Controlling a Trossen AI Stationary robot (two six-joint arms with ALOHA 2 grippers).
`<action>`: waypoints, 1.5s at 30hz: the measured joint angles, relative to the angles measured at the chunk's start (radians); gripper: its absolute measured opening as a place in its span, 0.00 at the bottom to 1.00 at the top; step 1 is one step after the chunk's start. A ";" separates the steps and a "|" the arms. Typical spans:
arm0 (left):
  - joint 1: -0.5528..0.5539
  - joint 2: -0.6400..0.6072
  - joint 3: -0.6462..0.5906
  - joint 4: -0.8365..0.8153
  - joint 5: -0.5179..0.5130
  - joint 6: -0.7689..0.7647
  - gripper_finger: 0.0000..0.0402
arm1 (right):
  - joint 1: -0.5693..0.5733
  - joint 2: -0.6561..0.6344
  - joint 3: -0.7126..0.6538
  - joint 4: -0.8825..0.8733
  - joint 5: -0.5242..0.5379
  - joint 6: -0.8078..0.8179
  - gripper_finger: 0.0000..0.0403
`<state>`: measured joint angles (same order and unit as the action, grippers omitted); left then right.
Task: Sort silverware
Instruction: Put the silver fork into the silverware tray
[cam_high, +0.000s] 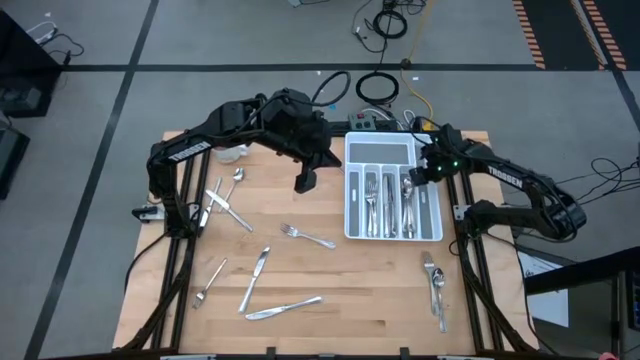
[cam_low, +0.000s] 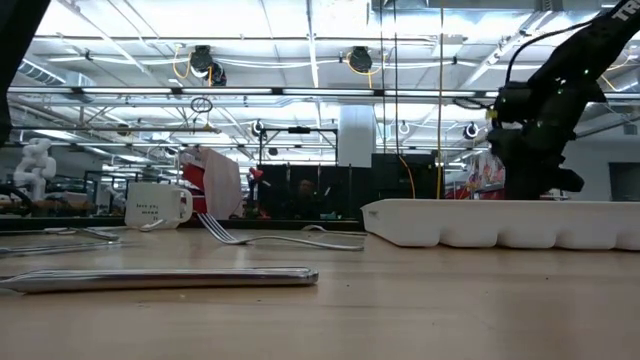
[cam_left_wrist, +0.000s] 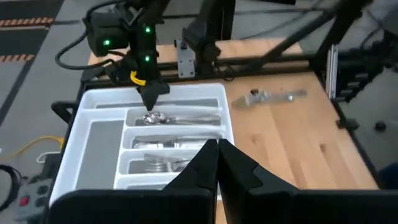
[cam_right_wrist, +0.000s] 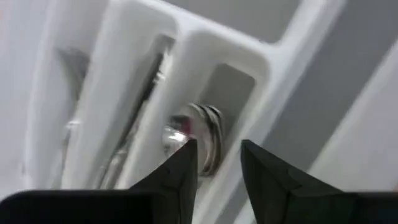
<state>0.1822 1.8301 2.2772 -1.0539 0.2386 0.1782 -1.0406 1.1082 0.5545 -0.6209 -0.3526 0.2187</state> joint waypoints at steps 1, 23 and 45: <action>0.000 0.000 0.000 0.023 0.000 -0.021 0.03 | -0.001 -0.017 0.012 -0.002 -0.023 -0.010 0.27; -0.032 -0.525 -1.197 1.167 -0.115 -0.293 0.03 | 0.079 -0.495 0.468 -0.073 -0.294 -0.126 0.27; -0.029 -0.856 -1.687 1.419 -0.150 -0.510 0.03 | 0.431 0.611 0.919 0.251 0.121 -0.194 0.29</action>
<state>0.1536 0.9746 0.5907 0.3649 0.0885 -0.3317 -0.6101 1.7195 1.4732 -0.3703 -0.2318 0.0242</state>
